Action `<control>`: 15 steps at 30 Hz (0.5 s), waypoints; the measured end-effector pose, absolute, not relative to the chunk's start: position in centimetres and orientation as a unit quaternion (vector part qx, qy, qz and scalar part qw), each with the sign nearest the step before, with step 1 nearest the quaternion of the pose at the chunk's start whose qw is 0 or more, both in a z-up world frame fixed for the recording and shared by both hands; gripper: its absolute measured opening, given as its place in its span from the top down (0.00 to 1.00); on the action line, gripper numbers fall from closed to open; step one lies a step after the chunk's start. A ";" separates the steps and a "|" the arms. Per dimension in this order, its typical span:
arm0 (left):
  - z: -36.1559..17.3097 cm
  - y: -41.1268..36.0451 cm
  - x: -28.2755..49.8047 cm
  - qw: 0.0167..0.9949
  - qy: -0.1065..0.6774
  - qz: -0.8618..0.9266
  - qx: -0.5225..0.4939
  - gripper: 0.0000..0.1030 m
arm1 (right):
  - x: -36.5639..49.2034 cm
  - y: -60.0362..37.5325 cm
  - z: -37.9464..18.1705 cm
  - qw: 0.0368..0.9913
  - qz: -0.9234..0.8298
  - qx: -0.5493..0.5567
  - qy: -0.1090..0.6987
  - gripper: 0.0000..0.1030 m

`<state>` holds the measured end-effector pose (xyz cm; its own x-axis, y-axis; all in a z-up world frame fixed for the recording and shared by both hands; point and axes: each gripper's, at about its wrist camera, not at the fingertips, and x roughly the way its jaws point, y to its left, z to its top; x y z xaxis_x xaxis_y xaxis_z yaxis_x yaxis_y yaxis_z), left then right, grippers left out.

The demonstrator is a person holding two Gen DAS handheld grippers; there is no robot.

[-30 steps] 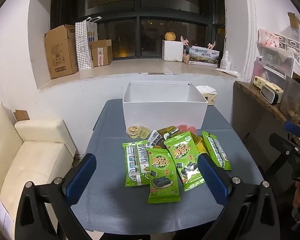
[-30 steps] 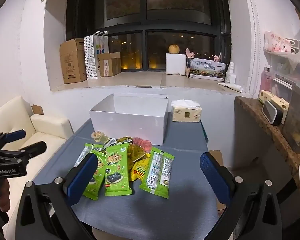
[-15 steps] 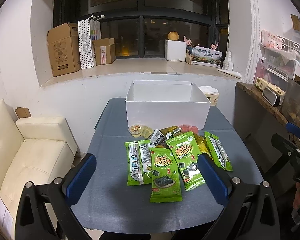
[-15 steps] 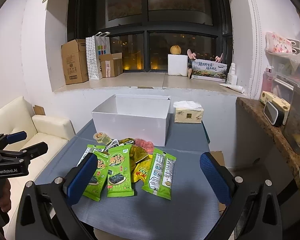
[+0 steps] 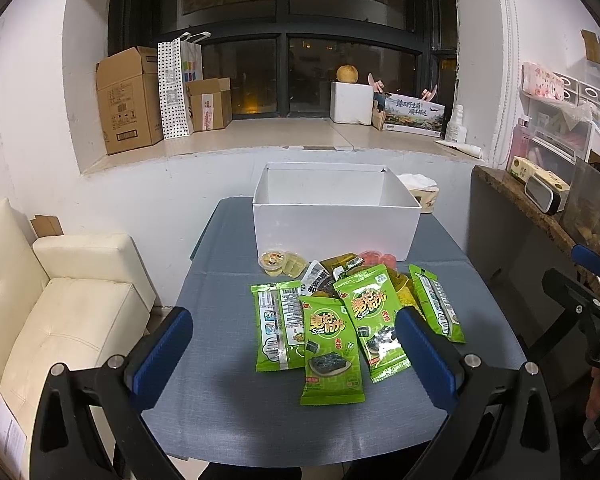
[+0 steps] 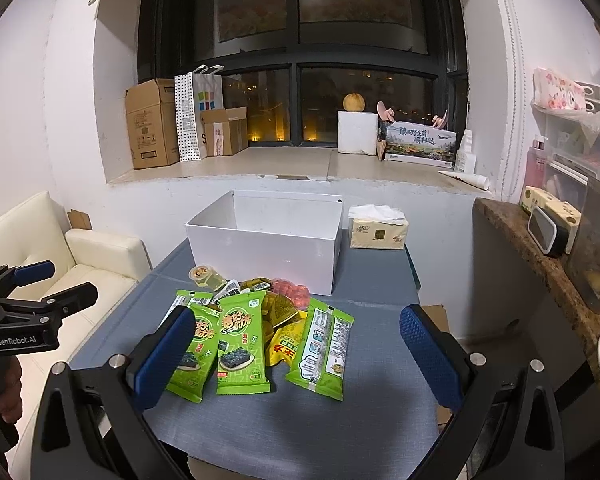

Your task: Organize snacks

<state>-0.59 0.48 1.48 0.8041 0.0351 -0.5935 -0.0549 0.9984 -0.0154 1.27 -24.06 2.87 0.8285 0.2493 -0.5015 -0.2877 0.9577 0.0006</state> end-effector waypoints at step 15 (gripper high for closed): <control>1.4 0.7 -0.8 0.950 0.312 0.025 -0.016 0.00 | 1.1 -23.8 2.8 0.954 0.144 -0.041 0.259 0.00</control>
<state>-0.81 0.71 1.41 0.8038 0.0378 -0.5937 -0.0574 0.9983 -0.0141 1.12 -23.75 2.81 0.8244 0.2534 -0.5060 -0.2956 0.9553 -0.0032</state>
